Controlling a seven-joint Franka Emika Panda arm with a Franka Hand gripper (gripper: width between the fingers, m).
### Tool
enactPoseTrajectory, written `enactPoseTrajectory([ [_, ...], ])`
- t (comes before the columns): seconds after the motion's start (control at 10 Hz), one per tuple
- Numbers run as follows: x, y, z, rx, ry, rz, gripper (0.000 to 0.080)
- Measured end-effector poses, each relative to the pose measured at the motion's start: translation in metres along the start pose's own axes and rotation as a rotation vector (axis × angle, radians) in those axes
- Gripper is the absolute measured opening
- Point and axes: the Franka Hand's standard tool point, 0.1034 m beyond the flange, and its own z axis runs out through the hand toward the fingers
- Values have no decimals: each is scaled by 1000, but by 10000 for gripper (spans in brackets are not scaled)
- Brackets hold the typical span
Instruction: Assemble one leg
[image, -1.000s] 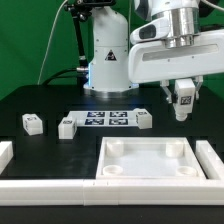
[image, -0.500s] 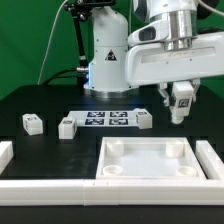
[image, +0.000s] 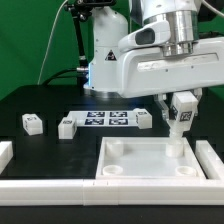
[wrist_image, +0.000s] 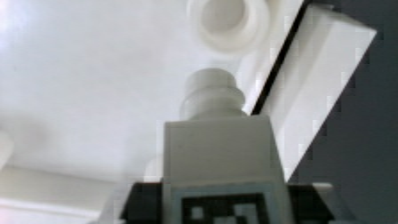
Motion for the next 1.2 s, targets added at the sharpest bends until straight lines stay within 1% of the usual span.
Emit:
enactPoseTrajectory([
  [0.1, -3, -1, 2, 0, -1, -1, 289],
  [0.5, -2, 1, 3, 0, -1, 6, 289],
  [0.6, 2, 5, 5, -3, 1, 16, 289],
  [0.8, 21, 16, 8, -1, 4, 37, 289],
  [0.9, 26, 15, 10, 1, 8, 45, 289],
  [1.0, 27, 17, 13, 5, 7, 75, 289],
  [1.2, 31, 19, 19, -3, 35, 75, 289],
])
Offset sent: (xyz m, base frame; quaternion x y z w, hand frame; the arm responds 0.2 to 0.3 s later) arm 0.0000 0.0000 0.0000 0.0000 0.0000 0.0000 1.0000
